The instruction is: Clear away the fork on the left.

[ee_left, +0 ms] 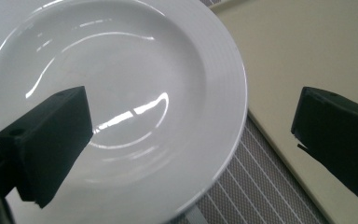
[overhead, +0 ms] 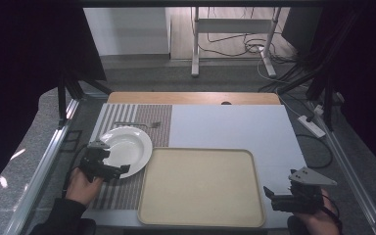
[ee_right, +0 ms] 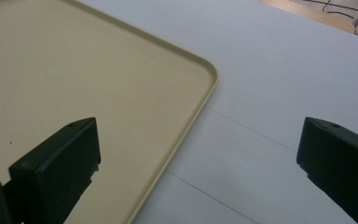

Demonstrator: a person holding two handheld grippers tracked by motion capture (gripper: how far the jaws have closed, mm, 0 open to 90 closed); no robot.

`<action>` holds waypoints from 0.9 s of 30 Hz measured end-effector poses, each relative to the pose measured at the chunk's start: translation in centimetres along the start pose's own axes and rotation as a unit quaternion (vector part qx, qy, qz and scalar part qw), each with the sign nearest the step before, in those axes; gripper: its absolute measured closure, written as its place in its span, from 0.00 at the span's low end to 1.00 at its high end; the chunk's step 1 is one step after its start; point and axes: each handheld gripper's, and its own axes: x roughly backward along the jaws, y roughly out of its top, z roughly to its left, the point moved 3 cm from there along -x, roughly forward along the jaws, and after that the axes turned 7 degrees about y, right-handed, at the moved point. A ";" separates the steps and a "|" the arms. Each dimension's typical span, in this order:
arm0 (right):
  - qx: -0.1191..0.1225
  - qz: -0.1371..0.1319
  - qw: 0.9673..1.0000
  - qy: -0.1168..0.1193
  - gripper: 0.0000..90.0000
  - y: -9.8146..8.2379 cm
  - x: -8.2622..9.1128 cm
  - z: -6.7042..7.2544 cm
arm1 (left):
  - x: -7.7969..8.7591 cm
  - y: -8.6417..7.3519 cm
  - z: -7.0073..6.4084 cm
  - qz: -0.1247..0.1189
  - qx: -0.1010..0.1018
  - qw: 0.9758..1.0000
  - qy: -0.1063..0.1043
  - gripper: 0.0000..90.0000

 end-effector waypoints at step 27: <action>0.006 0.005 1.000 0.004 0.00 0.0 -0.1 0.1 | -5.1 5.9 3.0 0.013 -0.005 1.000 0.019 0.00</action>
